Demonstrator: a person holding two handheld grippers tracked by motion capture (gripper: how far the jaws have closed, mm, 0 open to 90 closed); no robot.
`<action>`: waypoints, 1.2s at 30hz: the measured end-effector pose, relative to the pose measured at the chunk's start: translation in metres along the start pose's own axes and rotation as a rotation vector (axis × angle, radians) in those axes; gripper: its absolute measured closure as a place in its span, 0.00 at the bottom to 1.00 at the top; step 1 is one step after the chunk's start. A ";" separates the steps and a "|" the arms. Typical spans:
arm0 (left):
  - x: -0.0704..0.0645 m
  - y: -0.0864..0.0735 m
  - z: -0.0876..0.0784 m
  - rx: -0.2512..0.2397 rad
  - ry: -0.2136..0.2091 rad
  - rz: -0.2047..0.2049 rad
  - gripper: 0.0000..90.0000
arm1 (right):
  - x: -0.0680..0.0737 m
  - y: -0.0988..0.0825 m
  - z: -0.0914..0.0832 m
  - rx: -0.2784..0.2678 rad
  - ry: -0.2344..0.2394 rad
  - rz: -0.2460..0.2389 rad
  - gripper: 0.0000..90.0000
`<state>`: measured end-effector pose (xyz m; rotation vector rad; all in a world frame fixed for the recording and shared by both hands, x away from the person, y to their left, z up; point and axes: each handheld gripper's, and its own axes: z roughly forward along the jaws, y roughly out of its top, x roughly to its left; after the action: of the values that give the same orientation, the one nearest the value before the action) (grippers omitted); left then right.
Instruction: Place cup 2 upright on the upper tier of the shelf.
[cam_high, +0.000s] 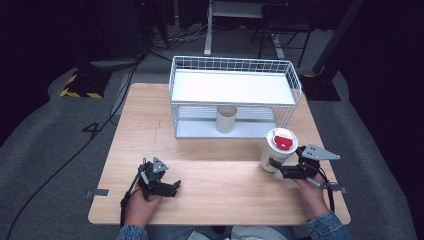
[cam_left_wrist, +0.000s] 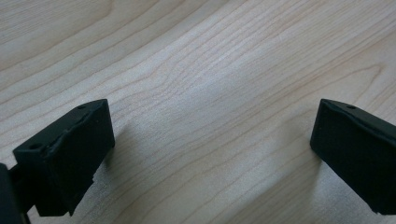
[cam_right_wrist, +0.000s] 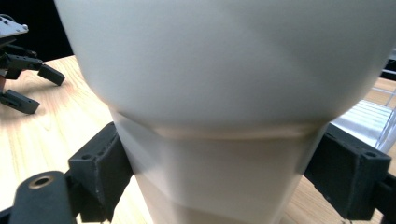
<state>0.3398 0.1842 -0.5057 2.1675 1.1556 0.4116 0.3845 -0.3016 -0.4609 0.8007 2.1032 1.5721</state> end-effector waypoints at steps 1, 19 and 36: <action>0.000 0.000 0.000 0.000 0.001 0.000 0.00 | 0.000 0.002 -0.001 -0.001 0.004 0.000 0.17; 0.000 0.000 0.001 -0.002 0.001 -0.008 0.00 | 0.004 0.045 -0.010 -0.026 0.001 -0.033 0.17; 0.000 0.000 0.001 -0.001 0.001 -0.008 0.00 | 0.007 0.092 -0.016 -0.056 0.004 -0.052 0.17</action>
<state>0.3402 0.1835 -0.5059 2.1613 1.1641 0.4102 0.3887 -0.2901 -0.3685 0.7185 2.0563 1.5985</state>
